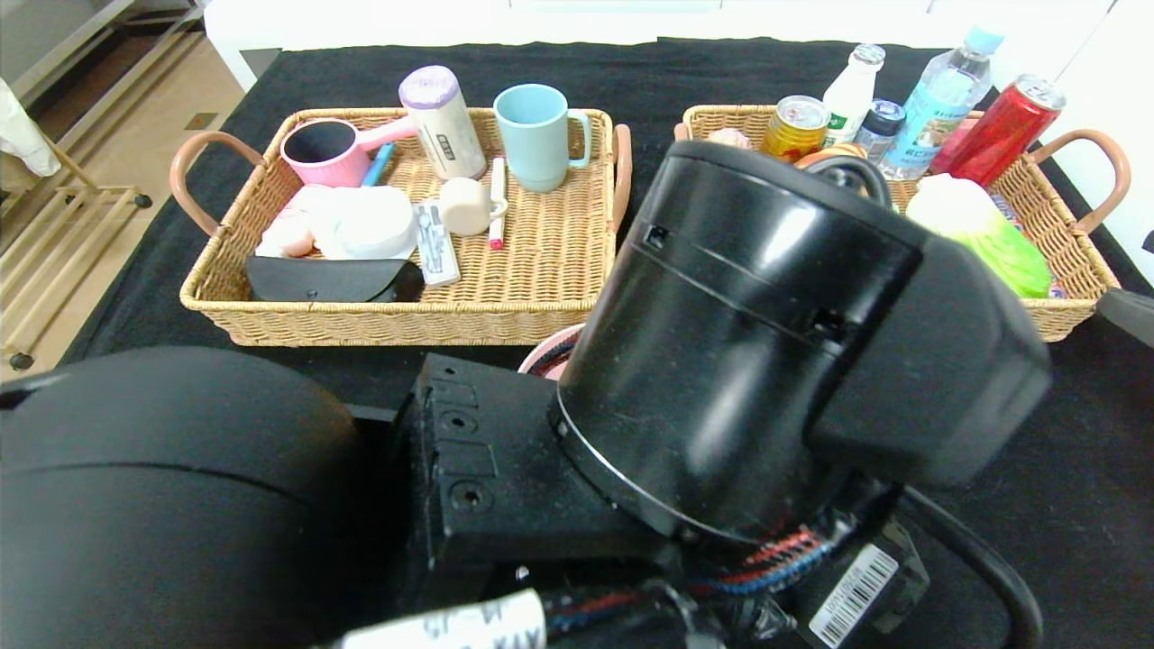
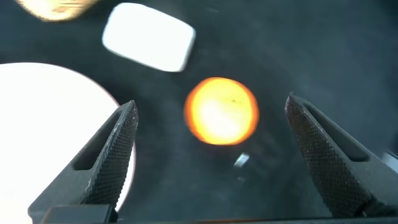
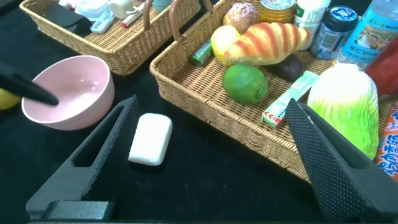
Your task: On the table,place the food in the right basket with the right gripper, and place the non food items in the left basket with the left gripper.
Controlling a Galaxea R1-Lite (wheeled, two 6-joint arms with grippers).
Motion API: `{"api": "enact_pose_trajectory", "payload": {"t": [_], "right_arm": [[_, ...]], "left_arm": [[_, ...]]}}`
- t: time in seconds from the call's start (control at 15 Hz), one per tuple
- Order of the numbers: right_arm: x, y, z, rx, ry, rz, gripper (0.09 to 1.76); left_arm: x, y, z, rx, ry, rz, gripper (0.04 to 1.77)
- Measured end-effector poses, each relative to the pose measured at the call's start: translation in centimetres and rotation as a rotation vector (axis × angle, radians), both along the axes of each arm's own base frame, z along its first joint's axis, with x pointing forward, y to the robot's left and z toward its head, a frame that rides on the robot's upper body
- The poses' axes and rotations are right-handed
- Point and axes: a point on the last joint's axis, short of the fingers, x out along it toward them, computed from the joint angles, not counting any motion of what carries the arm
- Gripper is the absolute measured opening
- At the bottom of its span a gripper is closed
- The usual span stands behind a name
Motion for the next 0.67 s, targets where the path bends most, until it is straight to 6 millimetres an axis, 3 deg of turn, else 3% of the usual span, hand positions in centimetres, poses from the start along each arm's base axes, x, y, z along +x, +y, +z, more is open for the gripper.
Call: {"api": "enact_pose_trajectory", "payload": {"t": [0.27,0.67], "right_arm": [[0.2,0.0,-0.2,0.0,0.007,0.002,1.71],[0.4,0.1,-0.4,0.001,0.017,0.007,1.71]], "left_arm": [[1.6,1.1,0.7,-0.009,-0.026,0.091,1.71],[4.6,4.7,2.0,-0.009,-0.067,0.254,1.71]]}}
